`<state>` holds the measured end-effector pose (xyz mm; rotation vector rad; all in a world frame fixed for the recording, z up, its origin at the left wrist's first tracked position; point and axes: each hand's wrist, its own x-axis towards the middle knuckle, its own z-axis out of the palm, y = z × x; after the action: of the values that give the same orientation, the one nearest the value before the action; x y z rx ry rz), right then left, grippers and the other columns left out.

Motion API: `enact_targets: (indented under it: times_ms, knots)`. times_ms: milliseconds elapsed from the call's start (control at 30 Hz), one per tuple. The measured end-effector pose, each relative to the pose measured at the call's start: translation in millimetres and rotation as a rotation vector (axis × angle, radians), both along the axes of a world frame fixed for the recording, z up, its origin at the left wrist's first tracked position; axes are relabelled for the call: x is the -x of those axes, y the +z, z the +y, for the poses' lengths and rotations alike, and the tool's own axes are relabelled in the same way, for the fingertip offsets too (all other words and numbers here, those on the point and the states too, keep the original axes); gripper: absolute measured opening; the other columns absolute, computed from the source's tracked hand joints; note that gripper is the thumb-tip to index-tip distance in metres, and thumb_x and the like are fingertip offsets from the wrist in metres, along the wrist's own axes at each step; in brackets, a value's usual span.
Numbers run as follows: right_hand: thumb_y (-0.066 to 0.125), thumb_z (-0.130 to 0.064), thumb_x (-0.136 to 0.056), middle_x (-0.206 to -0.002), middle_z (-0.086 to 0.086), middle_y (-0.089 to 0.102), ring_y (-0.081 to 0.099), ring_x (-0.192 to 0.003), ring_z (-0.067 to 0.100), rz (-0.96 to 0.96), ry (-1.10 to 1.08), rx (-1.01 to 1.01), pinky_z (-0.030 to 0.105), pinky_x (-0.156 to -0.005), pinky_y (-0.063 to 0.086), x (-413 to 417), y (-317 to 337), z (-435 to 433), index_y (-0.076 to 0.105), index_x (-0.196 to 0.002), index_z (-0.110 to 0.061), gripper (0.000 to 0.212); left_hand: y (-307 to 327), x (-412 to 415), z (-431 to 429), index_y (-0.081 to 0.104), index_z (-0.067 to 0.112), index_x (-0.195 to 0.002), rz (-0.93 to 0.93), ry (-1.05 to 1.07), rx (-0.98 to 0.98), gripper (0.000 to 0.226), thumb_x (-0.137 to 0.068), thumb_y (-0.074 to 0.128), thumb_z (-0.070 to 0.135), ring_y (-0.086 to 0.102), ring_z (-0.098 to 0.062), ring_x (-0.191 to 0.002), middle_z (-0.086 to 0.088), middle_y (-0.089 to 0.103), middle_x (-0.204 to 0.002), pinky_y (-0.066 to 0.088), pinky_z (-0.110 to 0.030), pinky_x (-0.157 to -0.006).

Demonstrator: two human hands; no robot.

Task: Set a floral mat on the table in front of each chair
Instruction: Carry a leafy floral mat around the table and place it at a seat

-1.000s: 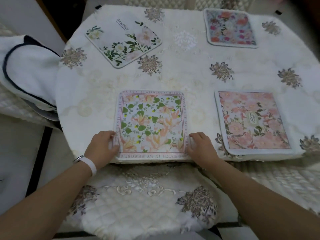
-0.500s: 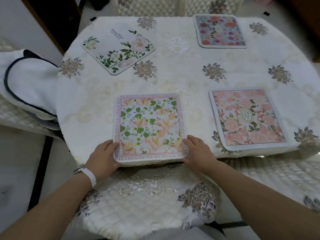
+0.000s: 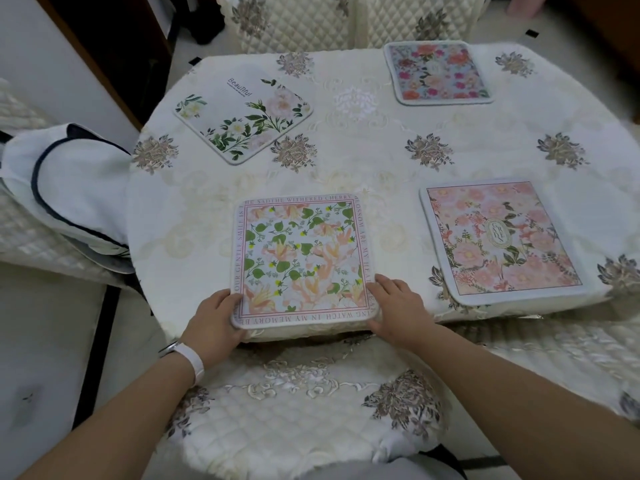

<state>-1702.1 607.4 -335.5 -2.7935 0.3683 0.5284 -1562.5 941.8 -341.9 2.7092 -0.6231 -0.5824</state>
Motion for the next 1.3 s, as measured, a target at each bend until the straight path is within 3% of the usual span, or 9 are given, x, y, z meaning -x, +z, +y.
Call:
enact_targets:
  times_ms: [267, 467, 633, 767, 900, 1300]
  knots:
    - [0.062, -0.044, -0.085, -0.154, 0.002, 0.029, 0.033, -0.135, 0.026, 0.010, 0.002, -0.025, 0.044, -0.106, 0.040, 2.8, 5.0, 2.3, 0.037, -0.142, -0.025, 0.065, 14.6, -5.3, -1.4, 0.046, 0.016, -0.140, 0.079, 0.000, -0.014, 0.076, -0.072, 0.074, 0.035, 0.045, -0.027, -0.126, -0.007, 0.046, -0.141, 0.040, -0.042, -0.106]
    - [0.055, -0.032, -0.091, -0.140, 0.003, 0.046, 0.047, -0.120, 0.023, -0.022, -0.091, -0.102, 0.038, -0.095, 0.046, 0.5, 27.2, -2.7, 0.046, -0.139, -0.018, 0.051, 35.7, 0.8, -16.1, 0.044, 0.016, -0.140, 0.086, 0.122, 0.174, 0.056, -0.091, 0.061, 0.038, 0.047, -0.023, -0.127, -0.006, 0.049, -0.141, 0.039, -0.038, -0.105]
    - [0.049, -0.034, -0.096, -0.139, -0.001, 0.048, 0.046, -0.124, 0.020, -0.154, -0.114, -0.103, 0.036, -0.098, 0.044, -5.2, 67.6, -7.3, 0.048, -0.139, -0.018, 0.046, 62.6, 3.9, -44.2, 0.062, 0.014, -0.122, -0.121, -0.095, 0.195, 0.050, -0.089, 0.042, 0.045, 0.058, -0.028, -0.112, -0.006, 0.063, -0.122, 0.046, -0.039, -0.092]
    - [0.052, -0.033, -0.096, -0.132, -0.002, 0.055, 0.049, -0.121, 0.020, -0.296, -0.052, -0.032, 0.035, -0.096, 0.043, -3.0, 108.3, -17.7, 0.055, -0.134, -0.016, 0.042, 88.9, 4.3, -79.6, 0.066, 0.013, -0.116, -0.322, -0.253, 0.253, 0.045, -0.088, 0.042, 0.039, 0.062, -0.028, -0.108, -0.006, 0.067, -0.117, 0.051, -0.043, -0.087]
    - [0.053, -0.035, -0.090, -0.122, 0.006, 0.063, 0.058, -0.109, 0.030, -0.388, 0.004, 0.075, 0.042, -0.090, 0.049, 3.4, 137.8, -37.6, 0.062, -0.124, -0.011, 0.042, 108.5, 5.9, -112.6, 0.061, 0.018, -0.124, -0.364, -0.298, 0.245, 0.046, -0.090, 0.043, 0.044, 0.055, -0.027, -0.119, -0.005, 0.061, -0.128, 0.048, -0.048, -0.094]
    - [0.043, -0.047, -0.091, -0.137, 0.006, 0.056, 0.051, -0.125, 0.028, -0.362, 0.013, 0.141, 0.045, -0.101, 0.043, 33.8, 166.2, -124.4, 0.057, -0.132, -0.018, 0.052, 151.3, 38.4, -206.0, 0.061, 0.021, -0.124, -0.401, -0.323, 0.159, 0.046, -0.091, 0.039, 0.044, 0.052, -0.029, -0.121, -0.003, 0.059, -0.131, 0.046, -0.049, -0.096]
